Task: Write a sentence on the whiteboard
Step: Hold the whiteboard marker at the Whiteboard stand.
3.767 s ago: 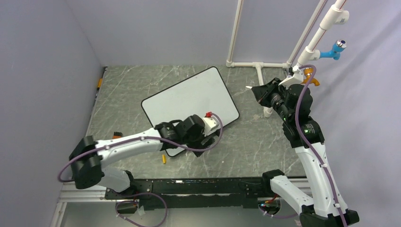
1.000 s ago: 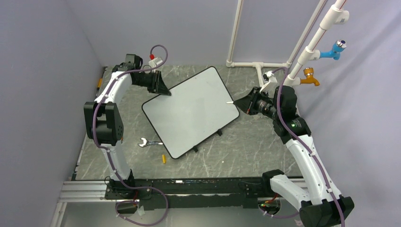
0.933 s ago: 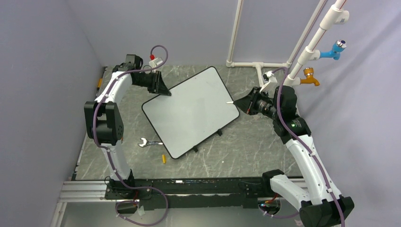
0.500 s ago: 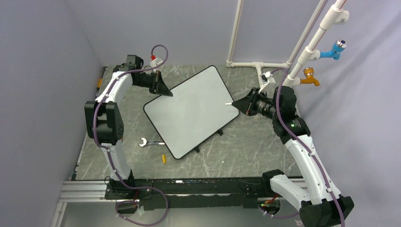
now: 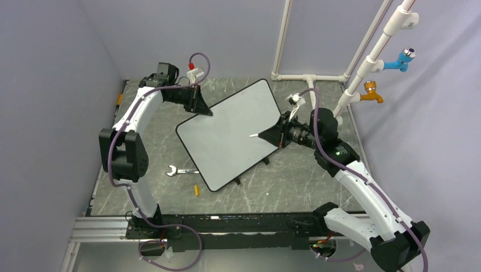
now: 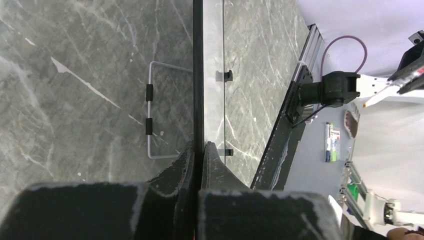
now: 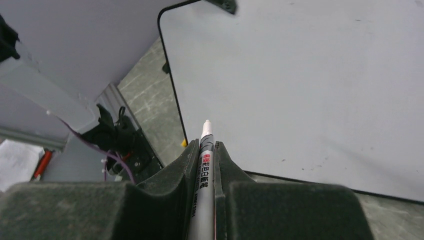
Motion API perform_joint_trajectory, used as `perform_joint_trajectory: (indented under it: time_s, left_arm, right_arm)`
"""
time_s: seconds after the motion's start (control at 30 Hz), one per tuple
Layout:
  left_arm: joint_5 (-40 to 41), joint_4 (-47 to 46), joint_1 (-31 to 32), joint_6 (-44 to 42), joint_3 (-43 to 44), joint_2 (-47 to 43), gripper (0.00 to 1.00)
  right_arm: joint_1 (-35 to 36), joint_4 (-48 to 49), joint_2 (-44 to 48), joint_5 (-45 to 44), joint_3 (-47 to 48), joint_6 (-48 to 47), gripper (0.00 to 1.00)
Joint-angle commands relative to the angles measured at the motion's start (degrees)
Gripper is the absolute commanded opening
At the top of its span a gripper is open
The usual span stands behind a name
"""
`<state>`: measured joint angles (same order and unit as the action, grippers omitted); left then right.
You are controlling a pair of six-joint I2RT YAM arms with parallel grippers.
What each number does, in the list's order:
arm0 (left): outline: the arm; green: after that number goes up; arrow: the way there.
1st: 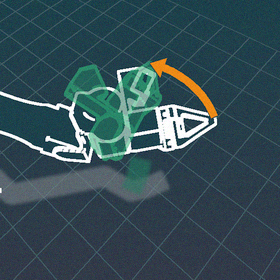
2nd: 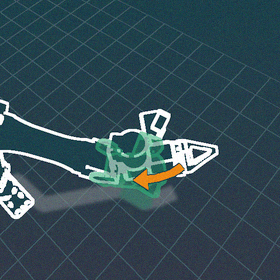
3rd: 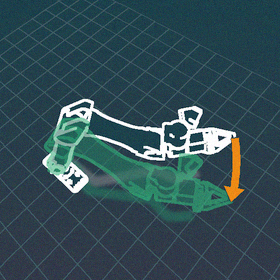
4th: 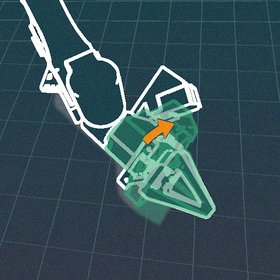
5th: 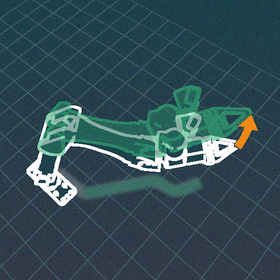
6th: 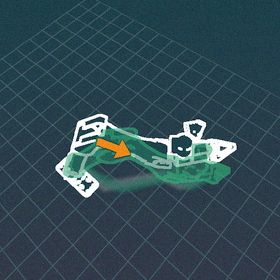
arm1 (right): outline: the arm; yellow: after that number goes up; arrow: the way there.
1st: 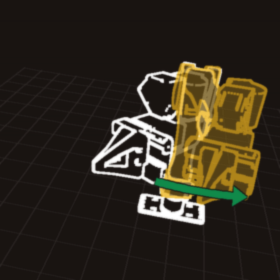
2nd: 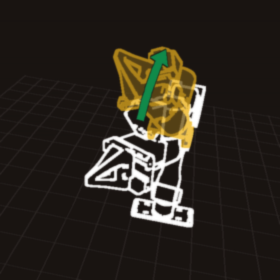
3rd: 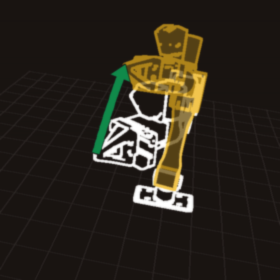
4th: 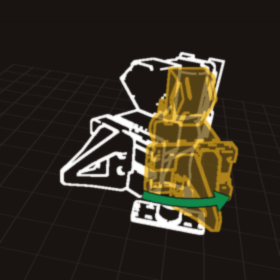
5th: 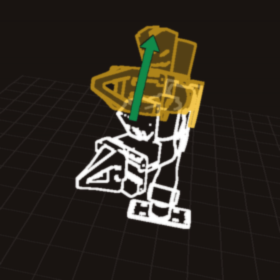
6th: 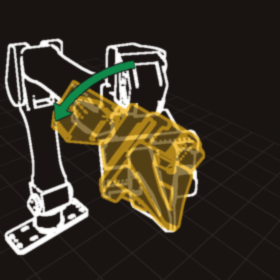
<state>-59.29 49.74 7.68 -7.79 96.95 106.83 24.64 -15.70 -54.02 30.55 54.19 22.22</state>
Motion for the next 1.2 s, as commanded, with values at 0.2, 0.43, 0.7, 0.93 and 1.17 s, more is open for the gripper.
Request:
perform_joint_trajectory:
  time_s: [0.2, 0.43, 0.7, 0.93, 1.17]
  left_arm:
    - [9.5, -5.5, 4.3, -2.7, -5.2, -10.0, 0.00]
    - [11.6, -7.0, 4.4, -2.1, -7.6, -12.9, 0.00]
    - [12.2, -7.6, 4.4, -1.7, -8.2, -13.4, 0.00]
    - [12.7, -7.7, 4.4, -1.4, -8.3, -13.5, 0.00]
    - [12.8, -7.9, 4.4, -1.2, -8.4, -13.5, 0.00]
  right_arm:
    - [14.7, 12.6, -4.1, -13.8, -1.1, -9.4, 0.00]
    - [28.7, 19.9, -11.1, -30.2, 0.4, -17.5, 0.00]
    - [35.4, 29.2, -18.5, -37.8, 1.3, -22.9, 0.00]
    - [37.5, 36.5, -22.1, -41.1, 1.0, -26.5, 0.00]
    - [39.0, 40.6, -26.0, -43.7, 2.7, -28.8, 0.00]
